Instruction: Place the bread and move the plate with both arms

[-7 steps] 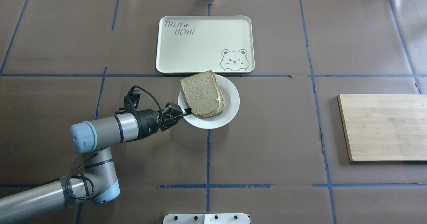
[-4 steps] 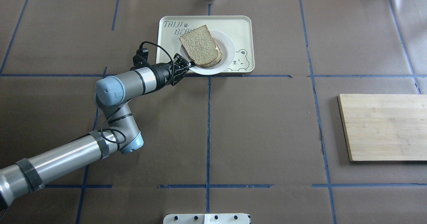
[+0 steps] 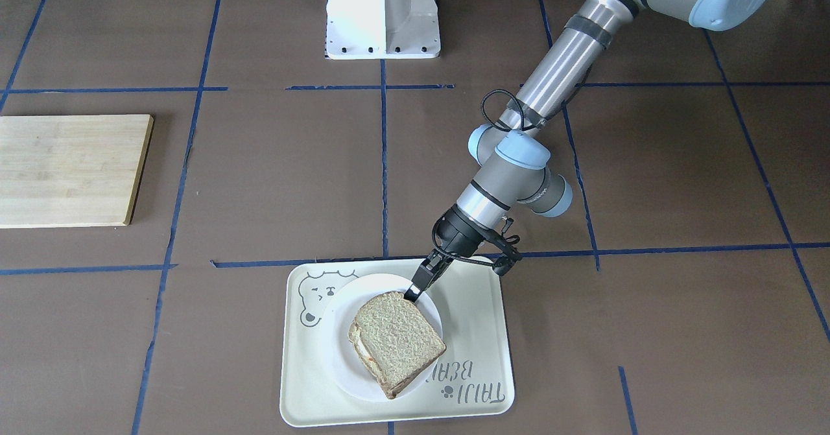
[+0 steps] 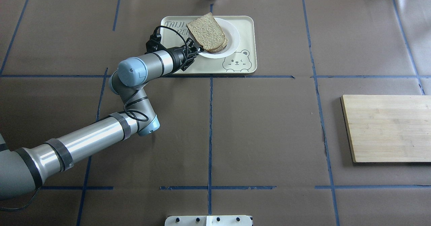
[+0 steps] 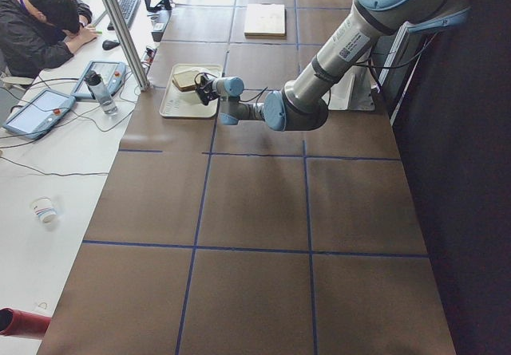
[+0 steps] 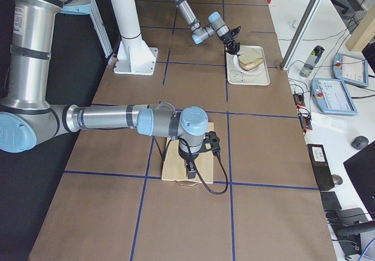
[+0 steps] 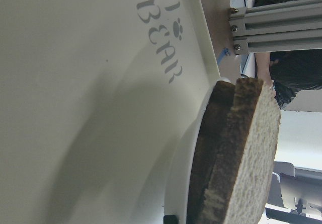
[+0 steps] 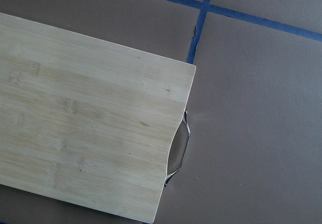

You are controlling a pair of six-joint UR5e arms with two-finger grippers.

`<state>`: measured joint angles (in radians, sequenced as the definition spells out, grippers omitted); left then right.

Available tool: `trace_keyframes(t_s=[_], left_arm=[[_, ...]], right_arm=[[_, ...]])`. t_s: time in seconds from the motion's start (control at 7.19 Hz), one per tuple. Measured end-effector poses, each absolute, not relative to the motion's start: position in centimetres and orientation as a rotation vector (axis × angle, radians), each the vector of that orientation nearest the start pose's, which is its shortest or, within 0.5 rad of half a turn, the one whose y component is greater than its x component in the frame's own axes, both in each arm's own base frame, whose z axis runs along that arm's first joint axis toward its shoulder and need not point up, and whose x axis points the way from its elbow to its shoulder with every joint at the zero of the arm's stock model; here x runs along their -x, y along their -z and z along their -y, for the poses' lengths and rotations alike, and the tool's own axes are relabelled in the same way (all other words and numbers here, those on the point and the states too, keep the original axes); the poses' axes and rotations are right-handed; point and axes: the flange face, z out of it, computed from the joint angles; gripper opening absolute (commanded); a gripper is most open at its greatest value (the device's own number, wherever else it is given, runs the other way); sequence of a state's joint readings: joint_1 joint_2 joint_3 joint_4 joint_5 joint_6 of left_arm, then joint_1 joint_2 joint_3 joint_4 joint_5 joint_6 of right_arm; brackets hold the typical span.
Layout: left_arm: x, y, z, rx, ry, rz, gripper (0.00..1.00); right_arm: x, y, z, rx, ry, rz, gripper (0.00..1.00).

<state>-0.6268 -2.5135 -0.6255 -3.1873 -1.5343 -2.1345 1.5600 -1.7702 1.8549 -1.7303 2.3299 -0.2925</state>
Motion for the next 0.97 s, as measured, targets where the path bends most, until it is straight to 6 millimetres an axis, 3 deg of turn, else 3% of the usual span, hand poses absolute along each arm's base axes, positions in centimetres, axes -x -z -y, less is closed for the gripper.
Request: trace_keyframes(t_s=[0.14, 0.42, 0.7, 0.97], left_arm=[[-58.8, -31.0, 60.4, -0.086, 0.935, -1.693, 1.00], [-56.1, -31.8, 61.2, -0.067, 0.897, -1.692, 1.00], [-50.1, -34.3, 60.4, -0.008, 0.831, -1.671, 1.00], [-43.2, -34.9, 58.8, -0.020, 0.715, -1.575, 1.00]], right_arm=[[-6.0, -62.5, 40.1, -0.036, 0.260, 0.764, 0.99], [-6.0, -62.5, 40.2, -0.038, 0.260, 0.763, 0.99], [-6.0, -62.4, 40.3, -0.039, 0.261, 0.763, 0.99], [-6.0, -62.4, 40.3, -0.040, 0.261, 0.763, 0.99]])
